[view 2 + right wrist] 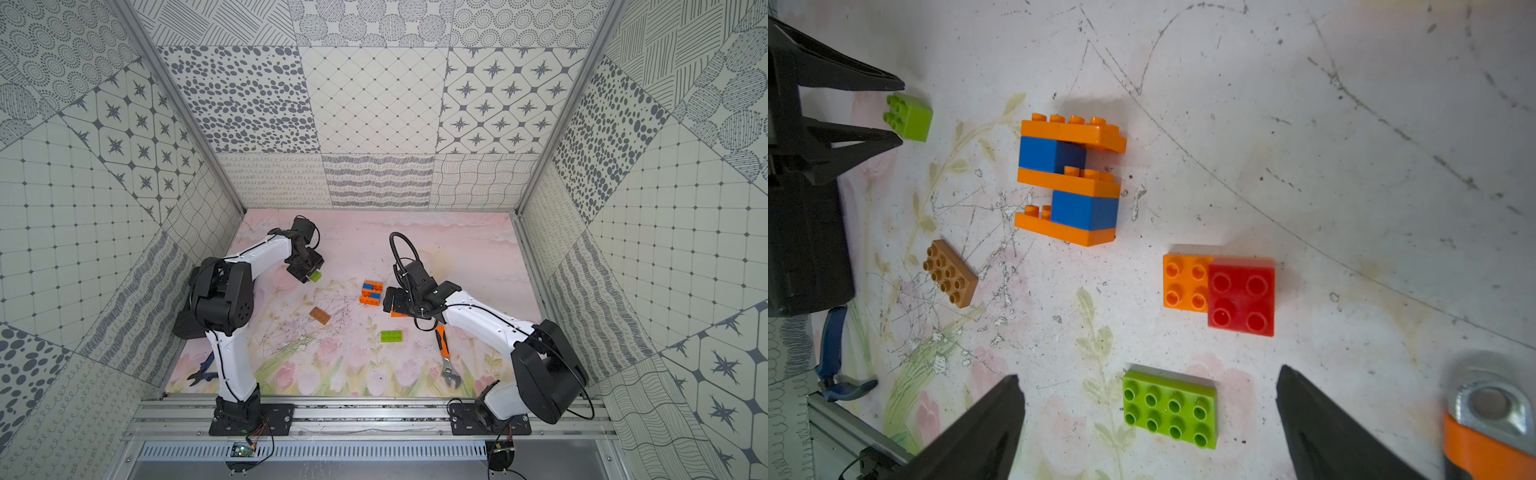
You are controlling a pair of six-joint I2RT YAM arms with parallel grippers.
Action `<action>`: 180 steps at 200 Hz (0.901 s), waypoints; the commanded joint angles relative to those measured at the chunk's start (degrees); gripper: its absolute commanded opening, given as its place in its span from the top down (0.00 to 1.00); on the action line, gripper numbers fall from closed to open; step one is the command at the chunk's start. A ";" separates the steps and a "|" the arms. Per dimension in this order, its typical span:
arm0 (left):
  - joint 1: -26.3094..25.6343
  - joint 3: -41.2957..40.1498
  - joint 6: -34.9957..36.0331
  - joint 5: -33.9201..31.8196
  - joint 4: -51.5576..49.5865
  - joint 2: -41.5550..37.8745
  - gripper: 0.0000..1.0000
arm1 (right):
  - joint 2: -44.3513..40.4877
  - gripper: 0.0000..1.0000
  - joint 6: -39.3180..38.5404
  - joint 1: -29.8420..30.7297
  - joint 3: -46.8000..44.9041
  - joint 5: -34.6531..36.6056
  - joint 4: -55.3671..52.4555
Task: Assemble the number 5 with lego
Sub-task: Pick up the lego brick from the center of the board.
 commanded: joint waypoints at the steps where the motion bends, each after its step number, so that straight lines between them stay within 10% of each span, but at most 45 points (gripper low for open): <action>1: -0.60 -0.11 3.14 0.11 -5.11 0.18 0.45 | -0.09 0.01 -0.85 0.20 1.92 -0.47 0.23; 50: -2.30 -0.12 8.08 -1.69 -8.68 -2.01 0.73 | -1.68 0.01 -1.07 0.23 1.26 -0.98 -1.01; 106: -11.79 -9.02 14.11 -8.72 -13.13 -18.33 0.72 | -2.92 0.01 -0.06 0.20 0.51 0.64 -2.96; 180: -35.24 -21.64 13.89 1.39 0.41 -26.34 0.72 | -11.67 0.01 4.50 -3.28 -9.09 3.78 -4.90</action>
